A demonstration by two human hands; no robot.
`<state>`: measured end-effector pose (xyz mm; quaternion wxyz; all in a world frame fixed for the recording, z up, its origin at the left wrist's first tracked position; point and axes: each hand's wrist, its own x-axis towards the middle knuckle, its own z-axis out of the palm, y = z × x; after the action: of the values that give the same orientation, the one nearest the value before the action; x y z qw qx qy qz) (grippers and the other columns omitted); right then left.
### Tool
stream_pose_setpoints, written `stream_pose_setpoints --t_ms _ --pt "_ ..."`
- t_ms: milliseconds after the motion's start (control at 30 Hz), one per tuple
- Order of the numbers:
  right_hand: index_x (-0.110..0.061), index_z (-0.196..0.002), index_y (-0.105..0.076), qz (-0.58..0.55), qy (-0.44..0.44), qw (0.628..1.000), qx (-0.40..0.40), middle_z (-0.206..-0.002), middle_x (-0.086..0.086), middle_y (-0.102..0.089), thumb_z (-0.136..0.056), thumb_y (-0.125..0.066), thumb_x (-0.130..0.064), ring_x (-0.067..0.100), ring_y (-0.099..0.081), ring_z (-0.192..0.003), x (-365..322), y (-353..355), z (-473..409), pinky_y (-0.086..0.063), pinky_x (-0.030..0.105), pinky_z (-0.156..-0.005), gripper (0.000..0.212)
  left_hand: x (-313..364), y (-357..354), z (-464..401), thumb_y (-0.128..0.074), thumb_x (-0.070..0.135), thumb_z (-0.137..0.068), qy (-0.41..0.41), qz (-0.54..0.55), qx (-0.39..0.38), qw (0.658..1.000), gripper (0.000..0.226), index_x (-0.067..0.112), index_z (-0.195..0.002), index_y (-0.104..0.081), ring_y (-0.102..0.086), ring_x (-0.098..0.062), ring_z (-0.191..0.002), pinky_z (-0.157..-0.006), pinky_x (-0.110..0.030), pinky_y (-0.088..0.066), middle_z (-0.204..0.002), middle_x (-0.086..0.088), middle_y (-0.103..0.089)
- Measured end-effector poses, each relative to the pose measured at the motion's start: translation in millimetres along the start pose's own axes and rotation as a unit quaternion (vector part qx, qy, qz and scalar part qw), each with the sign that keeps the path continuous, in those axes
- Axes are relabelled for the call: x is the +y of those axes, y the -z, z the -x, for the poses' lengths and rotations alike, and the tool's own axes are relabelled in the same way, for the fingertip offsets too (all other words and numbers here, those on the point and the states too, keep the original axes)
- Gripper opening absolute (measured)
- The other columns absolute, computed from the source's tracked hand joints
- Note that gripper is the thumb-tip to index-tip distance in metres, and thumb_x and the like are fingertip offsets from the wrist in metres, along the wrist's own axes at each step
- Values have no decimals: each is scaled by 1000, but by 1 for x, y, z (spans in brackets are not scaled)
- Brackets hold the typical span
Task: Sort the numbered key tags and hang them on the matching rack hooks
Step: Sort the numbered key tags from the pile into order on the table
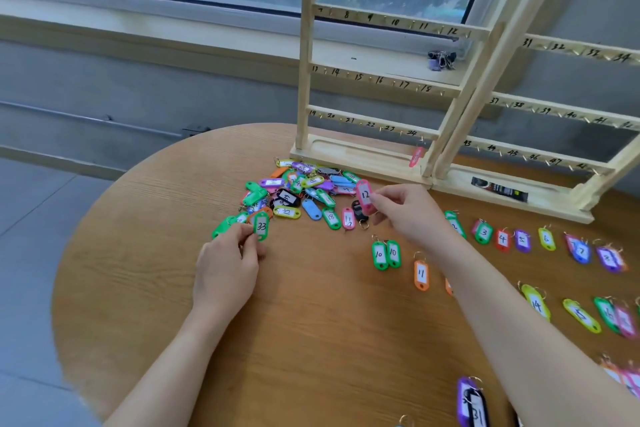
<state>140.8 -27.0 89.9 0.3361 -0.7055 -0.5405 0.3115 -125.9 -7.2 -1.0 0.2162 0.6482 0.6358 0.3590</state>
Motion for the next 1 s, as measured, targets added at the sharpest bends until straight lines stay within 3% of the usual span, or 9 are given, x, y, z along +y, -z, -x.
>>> stream_pose_setpoints --t_ms 133,267,367,500,567,700,767,867,1000 --pt "-16 -97 -73 -97 -9 995 -23 -85 0 -78 -102 -56 -11 11 -72 -74 1 5 21 -53 30 -73 19 -5 4 -1 -61 20 -96 0 38 -29 999 20 32 -81 -63 -67 -13 -83 -86 -44 -52 -74 22 -71" --pt "-10 -97 -73 -134 -16 991 -22 -87 6 -78 -100 -57 -7 14 -71 -74 7 9 42 -51 31 -73 17 -2 10 1 -60 25 -95 -7 53 -53 997 16 28 -81 -68 -67 -8 -86 -88 -45 -51 -77 24 -72" --pt "-8 -94 -73 -134 -18 990 -23 -83 5 -78 -99 -59 -6 12 -70 -71 14 9 60 -49 29 -69 15 1 13 5 -61 32 -94 -18 56 -58 997 16 29 -80 -67 -63 -8 -76 -76 -37 -48 -75 24 -69" --pt "-8 -95 -73 -167 -36 985 -13 -80 6 -75 -98 -62 -8 12 -68 -68 27 14 84 -47 27 -64 11 6 14 9 -65 16 -97 -19 91 -66 993 17 25 -83 -68 -61 -2 -69 -62 -16 -41 -74 14 -72" --pt "-9 -93 -73 -188 -42 981 -2 -77 5 -74 -97 -63 -7 14 -68 -69 33 19 93 -47 25 -61 11 11 17 14 -66 12 -96 -4 130 -60 990 20 22 -78 -69 -61 -4 -69 -61 -13 -40 -74 4 -73" --pt "-4 -93 -68 -245 -65 967 38 -79 9 -75 -99 -59 -5 21 -71 -71 43 30 112 -51 30 -66 11 30 22 33 -68 11 -93 -2 193 -66 979 17 21 -79 -68 -63 -15 -72 -66 -20 -43 -74 -3 -70" --pt "-5 -91 -66 -266 -71 959 61 -81 11 -76 -99 -59 -4 23 -73 -71 46 37 121 -52 30 -65 12 45 19 46 -68 20 -90 -14 211 -86 974 5 25 -89 -68 -68 -17 -74 -75 -33 -51 -78 3 -72" --pt "-3 -93 -66 -249 -73 962 84 -79 10 -75 -99 -59 -5 23 -73 -69 52 49 133 -53 32 -66 10 67 10 61 -69 21 -91 -28 202 -123 971 7 26 -93 -66 -67 -24 -77 -76 -47 -52 -79 7 -74" --pt "-5 -90 -67 -232 -65 963 116 -69 7 -68 -99 -58 -4 20 -65 -65 63 66 147 -51 32 -63 12 97 0 72 -65 10 -95 -22 222 -172 960 9 19 -93 -63 -65 -19 -73 -69 -37 -46 -80 6 -77"
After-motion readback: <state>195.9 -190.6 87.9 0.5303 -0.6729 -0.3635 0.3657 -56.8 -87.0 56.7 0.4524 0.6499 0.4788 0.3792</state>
